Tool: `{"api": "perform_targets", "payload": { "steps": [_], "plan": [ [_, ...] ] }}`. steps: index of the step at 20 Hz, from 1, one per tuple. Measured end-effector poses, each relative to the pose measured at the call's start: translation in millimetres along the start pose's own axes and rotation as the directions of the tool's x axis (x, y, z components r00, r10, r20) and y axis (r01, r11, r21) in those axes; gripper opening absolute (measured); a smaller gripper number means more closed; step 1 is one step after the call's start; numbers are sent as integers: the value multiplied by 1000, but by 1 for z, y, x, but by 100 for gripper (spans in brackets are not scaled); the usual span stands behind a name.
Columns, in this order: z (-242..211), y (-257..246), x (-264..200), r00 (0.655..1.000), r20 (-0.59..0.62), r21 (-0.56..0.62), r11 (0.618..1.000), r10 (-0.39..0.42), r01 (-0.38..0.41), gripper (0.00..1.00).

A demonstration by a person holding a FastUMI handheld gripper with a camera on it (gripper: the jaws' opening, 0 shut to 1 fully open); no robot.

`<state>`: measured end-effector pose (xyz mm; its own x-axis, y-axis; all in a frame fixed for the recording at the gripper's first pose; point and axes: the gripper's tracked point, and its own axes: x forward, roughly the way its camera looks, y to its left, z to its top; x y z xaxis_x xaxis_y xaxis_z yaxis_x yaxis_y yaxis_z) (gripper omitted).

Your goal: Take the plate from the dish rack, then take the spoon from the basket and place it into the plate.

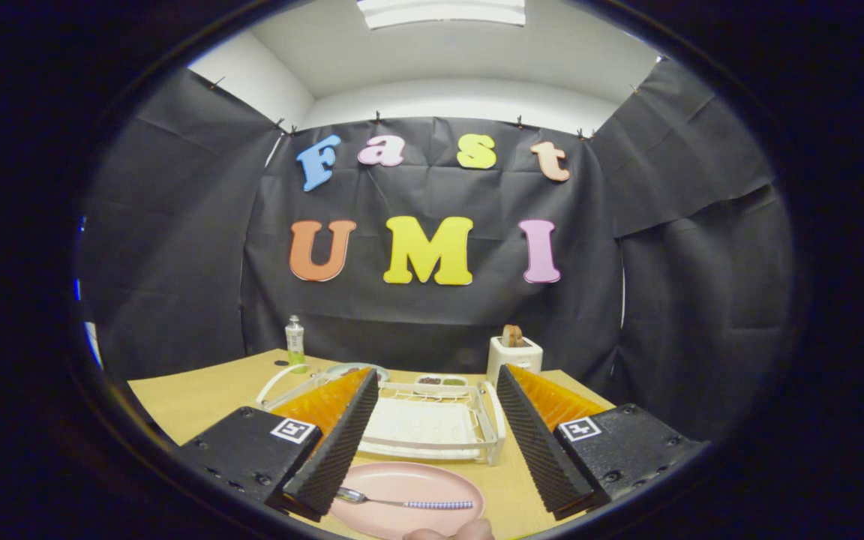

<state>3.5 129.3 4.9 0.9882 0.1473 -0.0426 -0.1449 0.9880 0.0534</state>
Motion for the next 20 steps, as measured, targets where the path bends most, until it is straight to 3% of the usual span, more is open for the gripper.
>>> {"api": "perform_targets", "payload": {
  "steps": [20],
  "plan": [
    [1, 2, -4, 1000, 14, -25, 1000, 2, -1, 100]
  ]
}}
